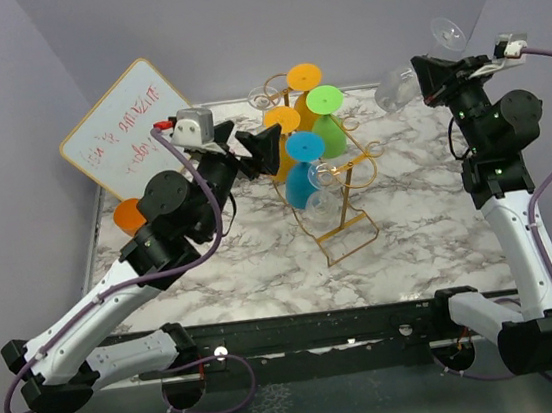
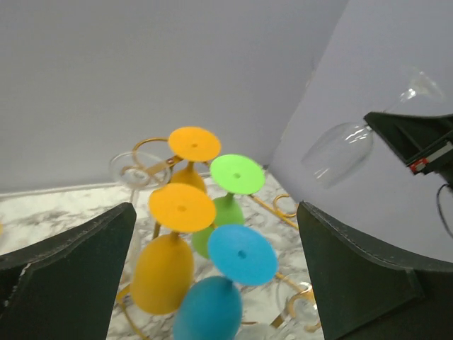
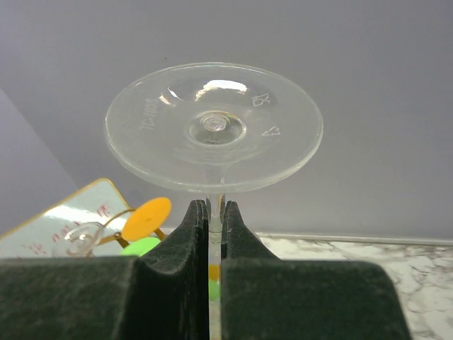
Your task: Place the wine glass upside down on the wine glass rack
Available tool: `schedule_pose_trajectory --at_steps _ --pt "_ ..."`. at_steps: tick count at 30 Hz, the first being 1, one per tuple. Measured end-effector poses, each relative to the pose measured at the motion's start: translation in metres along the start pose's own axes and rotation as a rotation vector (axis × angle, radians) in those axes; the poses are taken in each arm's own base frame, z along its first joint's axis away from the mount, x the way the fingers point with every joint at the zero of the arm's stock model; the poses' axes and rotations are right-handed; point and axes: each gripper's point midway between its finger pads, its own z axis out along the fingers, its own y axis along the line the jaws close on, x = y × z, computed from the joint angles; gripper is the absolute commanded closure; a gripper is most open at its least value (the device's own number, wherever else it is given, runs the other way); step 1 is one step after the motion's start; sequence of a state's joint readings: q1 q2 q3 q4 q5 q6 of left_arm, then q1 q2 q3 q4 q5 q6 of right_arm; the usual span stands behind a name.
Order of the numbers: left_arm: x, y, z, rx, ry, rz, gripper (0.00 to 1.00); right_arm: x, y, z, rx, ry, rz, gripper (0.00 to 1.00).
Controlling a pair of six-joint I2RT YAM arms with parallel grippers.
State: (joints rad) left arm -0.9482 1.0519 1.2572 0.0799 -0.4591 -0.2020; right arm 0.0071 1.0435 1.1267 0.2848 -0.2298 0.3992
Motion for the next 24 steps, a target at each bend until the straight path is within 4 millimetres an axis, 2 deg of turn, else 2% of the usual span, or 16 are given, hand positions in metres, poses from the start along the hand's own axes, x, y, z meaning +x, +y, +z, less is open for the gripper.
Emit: schedule_pose_trajectory --at_steps 3,6,9,13,18,24 --pt "0.012 0.021 -0.02 -0.054 0.035 0.033 0.01 0.01 -0.005 -0.001 0.002 0.038 -0.069 0.99" --pt "0.033 0.045 -0.041 -0.113 0.079 0.068 0.01 0.023 -0.008 0.0 -0.011 0.086 -0.11 0.99" --pt "0.055 0.061 -0.054 -0.147 0.123 0.098 0.01 0.041 -0.01 0.002 -0.047 0.137 -0.149 0.99" --pt "0.079 0.075 -0.065 -0.176 0.173 0.128 0.01 0.076 -0.007 -0.007 -0.149 0.225 -0.235 0.99" --pt "0.094 0.084 -0.072 -0.2 0.208 0.148 0.01 0.114 0.0 -0.022 -0.29 0.323 -0.323 0.99" --pt "0.097 0.09 -0.072 -0.238 0.214 0.162 0.01 0.128 0.017 -0.031 -0.453 0.355 -0.37 0.99"
